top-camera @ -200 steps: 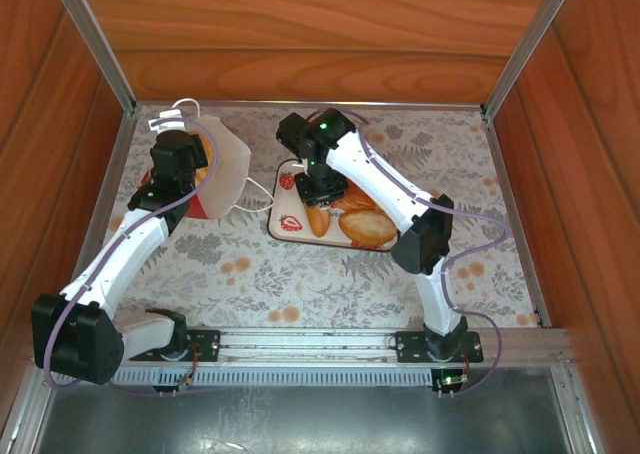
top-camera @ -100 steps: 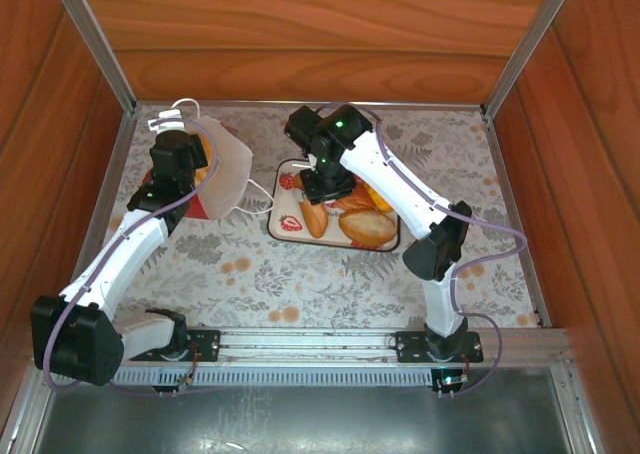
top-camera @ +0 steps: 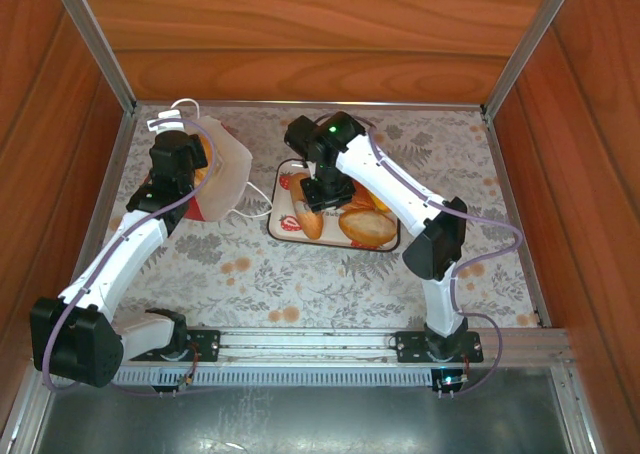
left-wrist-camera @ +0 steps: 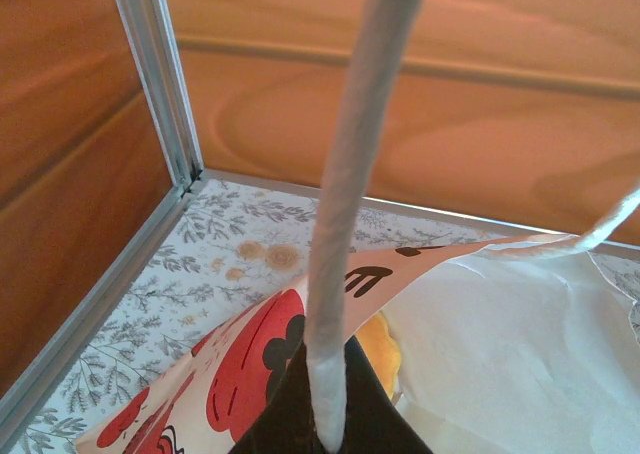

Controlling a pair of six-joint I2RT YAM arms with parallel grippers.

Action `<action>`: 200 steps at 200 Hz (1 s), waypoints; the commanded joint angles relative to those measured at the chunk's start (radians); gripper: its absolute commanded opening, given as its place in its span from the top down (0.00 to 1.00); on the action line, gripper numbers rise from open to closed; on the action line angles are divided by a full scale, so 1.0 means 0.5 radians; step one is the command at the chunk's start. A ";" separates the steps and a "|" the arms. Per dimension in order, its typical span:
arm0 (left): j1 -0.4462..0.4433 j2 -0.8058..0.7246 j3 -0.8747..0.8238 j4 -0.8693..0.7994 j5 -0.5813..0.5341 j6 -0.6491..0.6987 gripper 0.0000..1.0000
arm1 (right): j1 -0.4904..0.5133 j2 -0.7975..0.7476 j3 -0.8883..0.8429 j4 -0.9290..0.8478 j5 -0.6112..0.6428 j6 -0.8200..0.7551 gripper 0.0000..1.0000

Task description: Take the fake bread out of the paper bag

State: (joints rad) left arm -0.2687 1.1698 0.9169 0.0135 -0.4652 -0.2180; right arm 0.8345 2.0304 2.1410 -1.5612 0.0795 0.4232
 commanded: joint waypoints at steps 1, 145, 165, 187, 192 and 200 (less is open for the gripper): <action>0.003 -0.036 0.033 0.010 0.022 -0.040 1.00 | -0.021 0.022 -0.008 0.057 -0.061 -0.053 0.55; 0.003 -0.047 0.031 -0.003 0.016 -0.039 1.00 | -0.052 -0.044 -0.051 -0.012 0.208 -0.007 0.74; 0.004 -0.045 0.034 -0.003 0.021 -0.040 1.00 | -0.070 -0.059 -0.061 -0.033 0.246 0.016 0.74; 0.002 -0.045 0.033 0.000 0.021 -0.040 1.00 | -0.081 -0.084 -0.083 -0.039 0.276 0.039 0.75; 0.004 -0.045 0.033 -0.002 0.019 -0.039 1.00 | -0.083 -0.088 -0.084 -0.037 0.278 0.043 0.75; 0.003 -0.049 0.032 -0.002 0.021 -0.040 1.00 | -0.083 -0.099 -0.087 -0.036 0.282 0.052 0.76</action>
State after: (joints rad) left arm -0.2687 1.1637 0.9169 0.0059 -0.4648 -0.2180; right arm 0.8120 2.0304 2.1132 -1.5410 0.1360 0.4091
